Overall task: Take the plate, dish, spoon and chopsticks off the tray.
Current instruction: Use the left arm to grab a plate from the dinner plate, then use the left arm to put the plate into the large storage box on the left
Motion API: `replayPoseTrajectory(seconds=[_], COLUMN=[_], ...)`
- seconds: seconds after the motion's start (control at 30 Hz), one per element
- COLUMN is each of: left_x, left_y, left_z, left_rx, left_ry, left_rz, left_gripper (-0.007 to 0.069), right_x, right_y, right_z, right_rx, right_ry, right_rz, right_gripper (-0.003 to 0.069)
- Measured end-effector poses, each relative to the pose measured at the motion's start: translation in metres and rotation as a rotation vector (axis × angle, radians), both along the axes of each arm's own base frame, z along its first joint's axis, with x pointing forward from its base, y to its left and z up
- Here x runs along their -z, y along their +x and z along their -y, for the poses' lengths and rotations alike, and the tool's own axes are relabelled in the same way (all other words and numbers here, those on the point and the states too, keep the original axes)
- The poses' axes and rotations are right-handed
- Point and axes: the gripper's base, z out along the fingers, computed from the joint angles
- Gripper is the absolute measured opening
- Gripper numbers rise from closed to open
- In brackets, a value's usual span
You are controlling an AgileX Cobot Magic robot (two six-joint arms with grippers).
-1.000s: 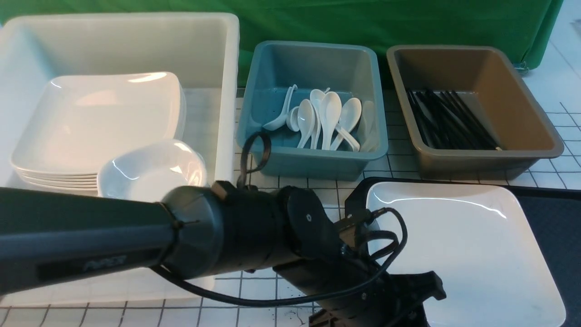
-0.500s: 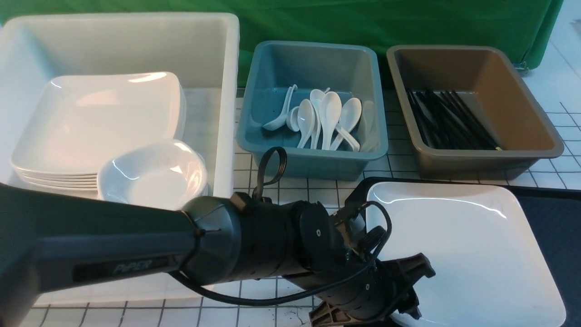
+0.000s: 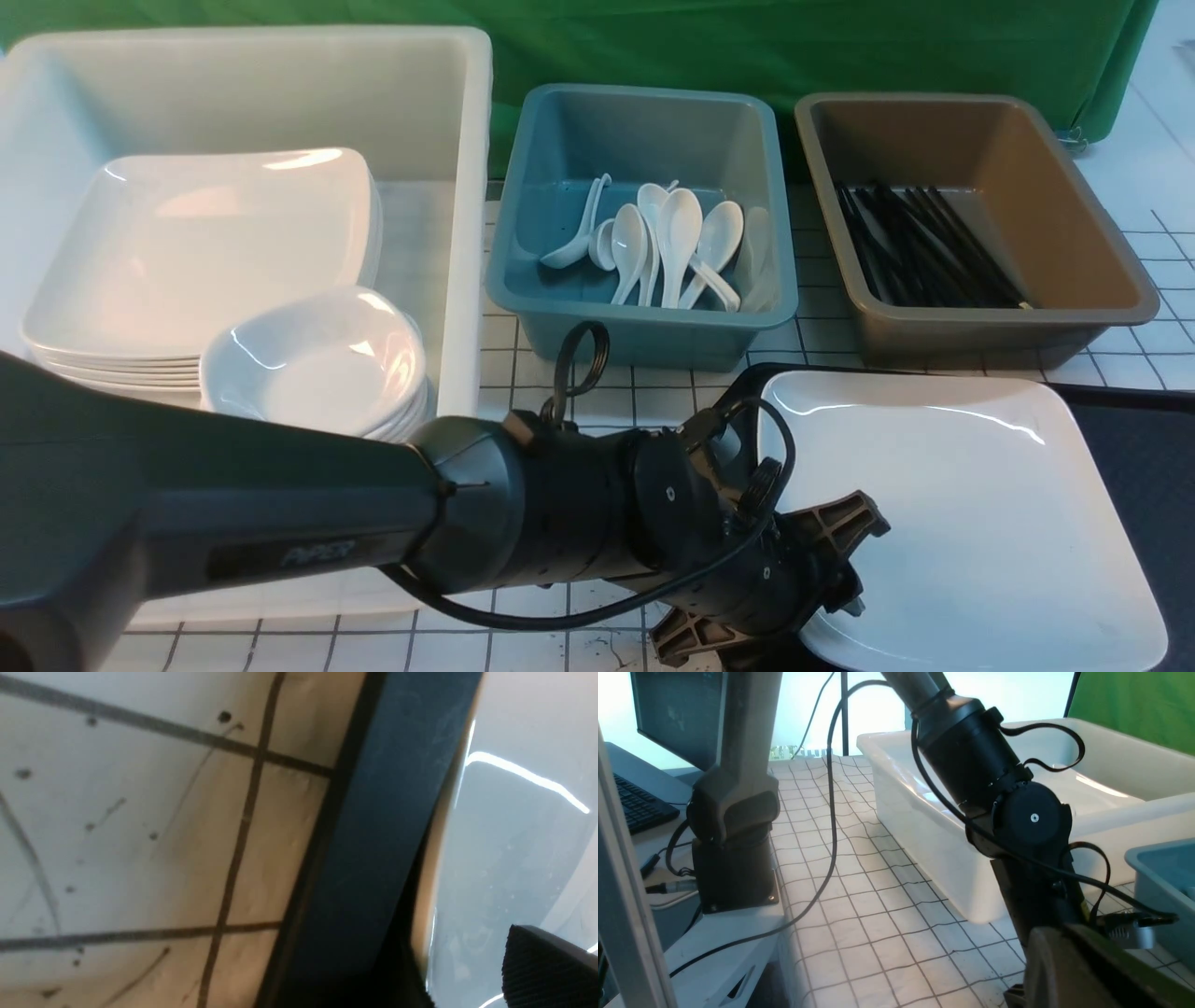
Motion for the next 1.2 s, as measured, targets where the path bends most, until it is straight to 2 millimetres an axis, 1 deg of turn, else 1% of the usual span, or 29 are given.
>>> replayPoseTrajectory(seconds=[0.07, 0.27, 0.33, 0.37, 0.4, 0.5, 0.57, 0.63, 0.73, 0.83, 0.9, 1.2], left_x=[0.001, 0.008, 0.012, 0.012, 0.012, 0.009, 0.002, -0.009, -0.033, -0.054, -0.063, -0.086], left_y=[0.001, 0.003, 0.003, 0.003, 0.003, 0.003, 0.002, 0.002, 0.000, -0.002, -0.005, -0.010], left_z=[0.000, 0.001, 0.001, 0.001, 0.001, 0.001, 0.001, 0.000, -0.003, -0.006, -0.008, -0.014], left_rx=[-0.008, -0.048, -0.046, -0.041, -0.032, -0.020, 0.006, 0.030, 0.068, 0.089, 0.104, 0.140], left_ry=[-0.001, -0.007, 0.001, 0.004, 0.007, 0.006, 0.004, -0.004, -0.029, -0.056, -0.066, -0.086], left_rz=[0.006, -0.015, -0.019, -0.016, -0.009, 0.010, 0.041, 0.078, 0.147, 0.200, 0.222, 0.301], left_gripper=[0.0320, 0.0198, 0.0096, 0.0067, 0.0055, 0.0055, 0.0052, 0.0036, 0.0019, 0.0017, 0.0020, 0.0020], right_x=[0.000, 0.000, 0.000, 0.000, 0.000, 0.000, 0.000, 0.000, 0.000, 0.000, 0.000, 0.000], right_y=[0.000, 0.000, 0.000, 0.000, 0.000, 0.000, 0.000, 0.000, 0.000, 0.000, 0.000, 0.000], right_z=[0.000, 0.000, 0.000, 0.000, 0.000, 0.000, 0.000, 0.000, 0.000, 0.000, 0.000, 0.000], right_rx=[0.000, 0.000, 0.000, 0.000, 0.000, 0.000, 0.000, 0.000, 0.000, 0.000, 0.000, 0.000], right_ry=[0.000, 0.000, 0.000, 0.000, 0.000, 0.000, 0.000, 0.000, 0.000, 0.000, 0.000, 0.000], right_rz=[0.000, 0.000, 0.000, 0.000, 0.000, 0.000, 0.000, 0.000, 0.000, 0.000, 0.000, 0.000], right_gripper=[0.0036, 0.0041, 0.0041, 0.0043, 0.0046, 0.0050, 0.0050, 0.0050, 0.0050, 0.0050, 0.0050, 0.0055])
